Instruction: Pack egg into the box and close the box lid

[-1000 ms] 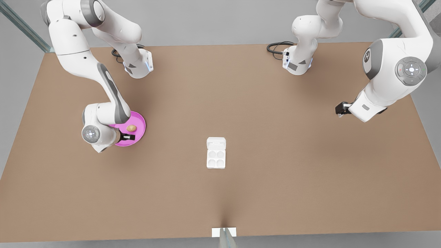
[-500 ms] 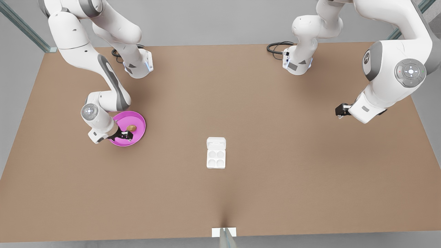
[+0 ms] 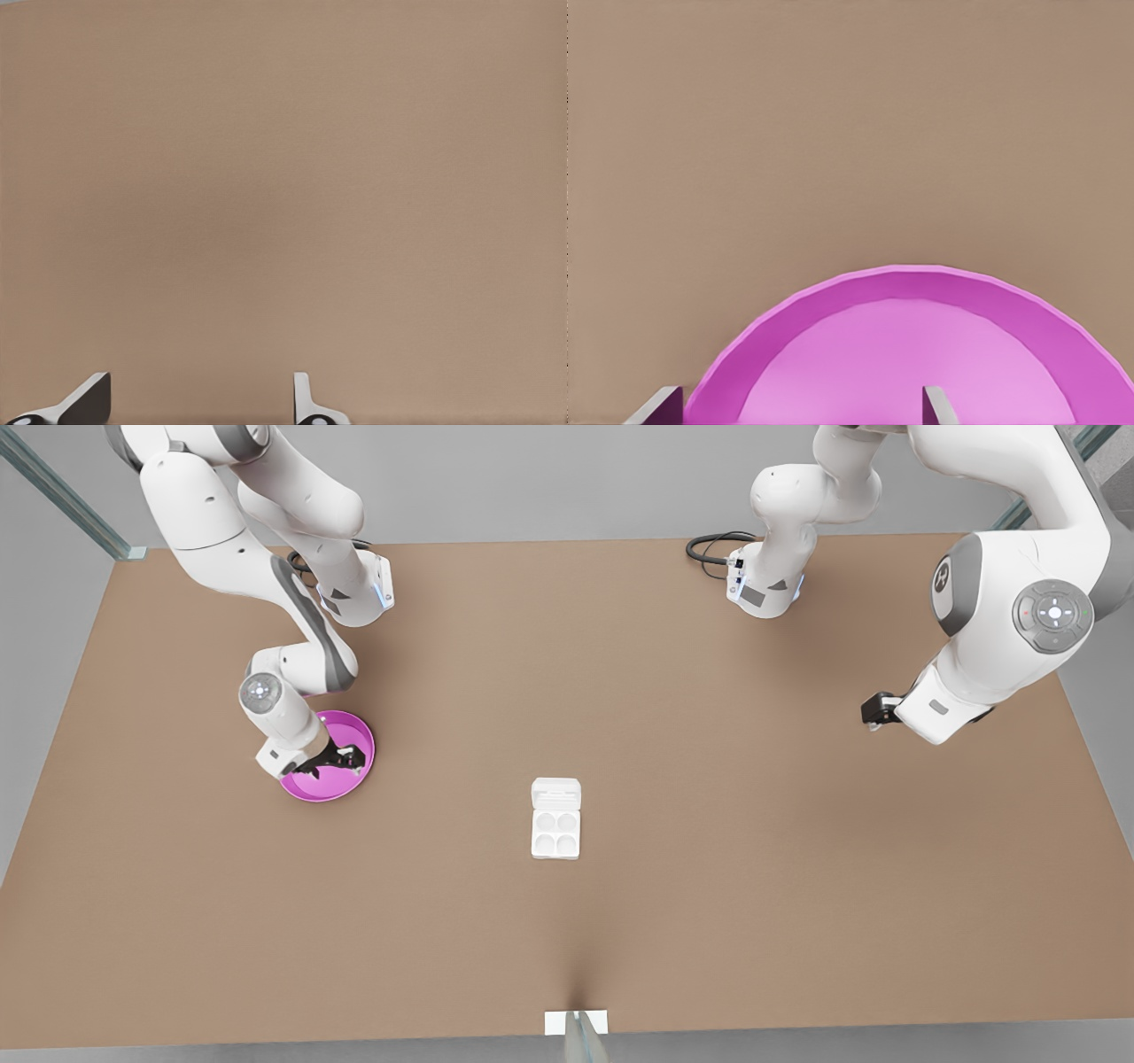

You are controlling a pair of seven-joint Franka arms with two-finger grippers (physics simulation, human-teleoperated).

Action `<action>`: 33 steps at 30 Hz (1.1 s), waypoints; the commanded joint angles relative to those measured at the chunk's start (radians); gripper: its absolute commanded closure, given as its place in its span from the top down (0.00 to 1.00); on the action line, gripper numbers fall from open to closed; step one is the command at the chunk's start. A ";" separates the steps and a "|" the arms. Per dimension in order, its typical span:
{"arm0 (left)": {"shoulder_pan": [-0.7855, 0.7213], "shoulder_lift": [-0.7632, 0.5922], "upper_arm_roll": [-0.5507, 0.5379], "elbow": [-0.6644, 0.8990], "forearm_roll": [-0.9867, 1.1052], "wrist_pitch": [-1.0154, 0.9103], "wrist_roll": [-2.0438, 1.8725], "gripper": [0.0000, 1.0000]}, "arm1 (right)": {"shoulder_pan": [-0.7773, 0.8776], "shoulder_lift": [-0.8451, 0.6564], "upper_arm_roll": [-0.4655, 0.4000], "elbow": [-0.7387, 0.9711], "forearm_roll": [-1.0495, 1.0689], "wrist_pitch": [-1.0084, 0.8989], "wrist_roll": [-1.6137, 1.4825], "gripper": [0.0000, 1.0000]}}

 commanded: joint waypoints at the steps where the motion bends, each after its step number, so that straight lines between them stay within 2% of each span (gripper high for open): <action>1: 0.000 -0.001 0.000 0.000 0.001 0.002 -0.002 1.00 | -0.001 0.001 0.001 -0.002 0.002 0.014 0.003 1.00; 12: 0.000 0.002 0.000 -0.001 0.001 -0.004 -0.002 1.00 | -0.021 -0.006 0.001 -0.088 0.001 0.017 0.003 1.00; 30: 0.000 0.018 0.000 -0.001 0.001 0.003 -0.002 1.00 | -0.065 0.043 0.000 -0.095 -0.011 0.037 0.000 1.00; 31: 0.000 0.018 0.000 -0.001 0.001 0.003 -0.002 1.00 | -0.065 0.044 0.000 -0.095 -0.011 0.035 0.000 0.95; 32: 0.000 0.018 0.000 -0.001 0.001 0.003 -0.002 1.00 | -0.065 0.044 0.000 -0.095 -0.011 0.035 0.000 0.66; 33: 0.000 0.018 0.000 -0.001 0.001 0.002 -0.002 1.00 | -0.065 0.047 0.000 -0.095 -0.011 0.035 0.000 0.47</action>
